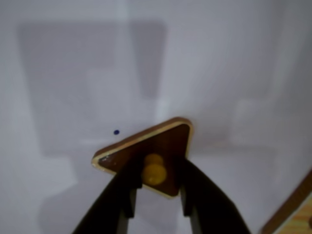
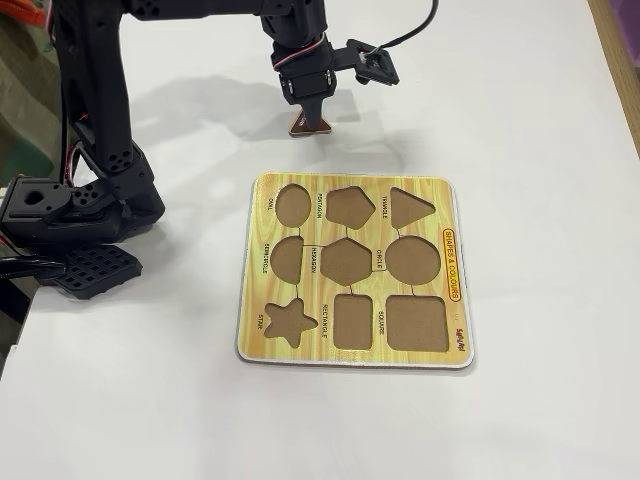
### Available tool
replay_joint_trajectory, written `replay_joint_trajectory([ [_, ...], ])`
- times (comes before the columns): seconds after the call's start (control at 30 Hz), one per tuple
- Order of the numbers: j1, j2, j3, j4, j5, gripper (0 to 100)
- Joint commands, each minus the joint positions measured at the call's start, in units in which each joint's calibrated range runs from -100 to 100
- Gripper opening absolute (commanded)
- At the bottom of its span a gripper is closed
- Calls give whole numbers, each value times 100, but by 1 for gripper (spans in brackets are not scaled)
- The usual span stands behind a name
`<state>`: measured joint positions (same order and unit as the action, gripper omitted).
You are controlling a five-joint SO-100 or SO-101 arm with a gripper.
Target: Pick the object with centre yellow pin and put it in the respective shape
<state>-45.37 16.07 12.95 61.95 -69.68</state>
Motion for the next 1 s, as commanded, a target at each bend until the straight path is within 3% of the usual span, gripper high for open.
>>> replay_joint_trajectory([
  [0.0, -53, -301, -18, 2, 12, 7],
  [0.97, 6, -368, -27, -24, 12, 5],
])
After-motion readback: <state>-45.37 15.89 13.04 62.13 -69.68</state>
